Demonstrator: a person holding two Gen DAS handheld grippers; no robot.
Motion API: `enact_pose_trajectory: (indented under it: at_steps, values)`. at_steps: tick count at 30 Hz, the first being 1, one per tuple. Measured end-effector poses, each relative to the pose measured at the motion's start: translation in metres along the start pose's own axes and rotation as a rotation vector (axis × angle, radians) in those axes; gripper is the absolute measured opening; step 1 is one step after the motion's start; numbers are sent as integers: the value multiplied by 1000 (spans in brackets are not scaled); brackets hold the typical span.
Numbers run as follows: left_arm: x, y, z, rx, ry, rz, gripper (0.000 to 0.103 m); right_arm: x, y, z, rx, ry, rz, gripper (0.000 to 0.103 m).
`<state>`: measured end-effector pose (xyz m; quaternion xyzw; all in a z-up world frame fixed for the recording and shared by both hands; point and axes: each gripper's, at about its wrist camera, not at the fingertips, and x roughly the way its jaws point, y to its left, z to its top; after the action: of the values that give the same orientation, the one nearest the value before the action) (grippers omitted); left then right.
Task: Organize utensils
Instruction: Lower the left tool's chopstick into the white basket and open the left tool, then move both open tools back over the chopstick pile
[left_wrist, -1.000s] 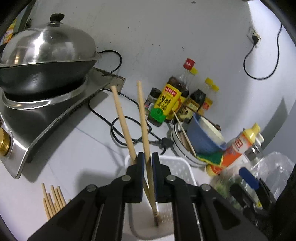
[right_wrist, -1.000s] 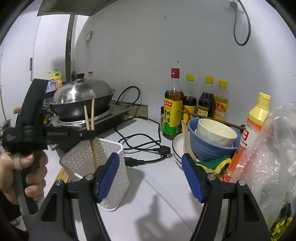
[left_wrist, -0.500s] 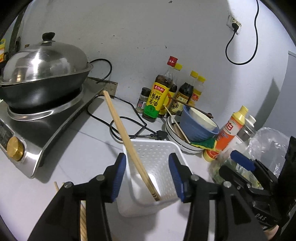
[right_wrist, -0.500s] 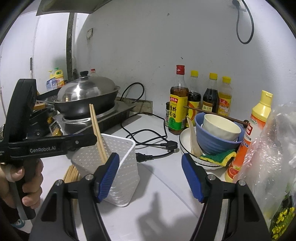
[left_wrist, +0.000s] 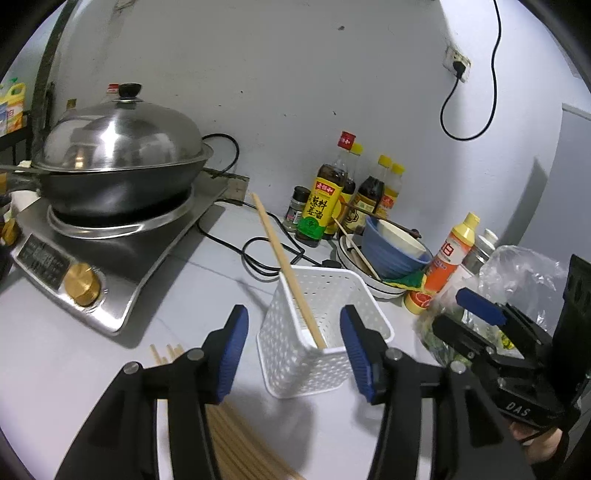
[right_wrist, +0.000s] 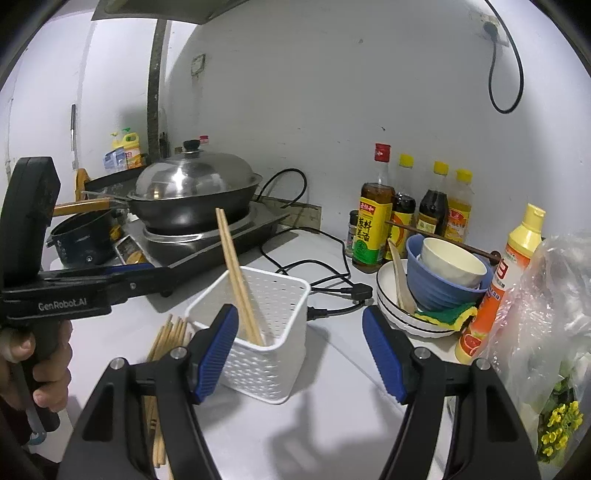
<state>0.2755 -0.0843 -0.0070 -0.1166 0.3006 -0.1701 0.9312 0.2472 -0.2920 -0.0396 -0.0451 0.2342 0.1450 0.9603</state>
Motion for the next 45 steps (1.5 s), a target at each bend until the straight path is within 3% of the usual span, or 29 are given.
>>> enact_pose_trajectory:
  at_steps: [8, 13, 21, 33, 39, 41, 43, 45]
  values:
    - [-34, 16, -8, 4, -43, 11, 52, -14, 28, 5, -43, -9, 3, 68]
    - [-51, 31, -28, 18, -61, 55, 55, -19, 42, 4, -45, -10, 10, 68]
    - [-57, 56, -72, 36, -6, 111, 55, -13, 71, -19, -62, 39, 39, 68]
    - [-59, 95, -113, -14, 48, 164, 55, 2, 104, -54, -100, 94, 46, 68]
    - [-56, 112, -127, -27, 87, 181, 55, 23, 115, -74, -114, 167, 63, 67]
    - [-55, 115, -131, -34, 99, 186, 55, 34, 117, -82, -109, 197, 87, 58]
    - [-53, 119, -134, -40, 112, 188, 55, 48, 117, -88, -95, 239, 97, 40]
    - [-52, 123, -137, -47, 120, 189, 55, 63, 116, -93, -87, 279, 103, 33]
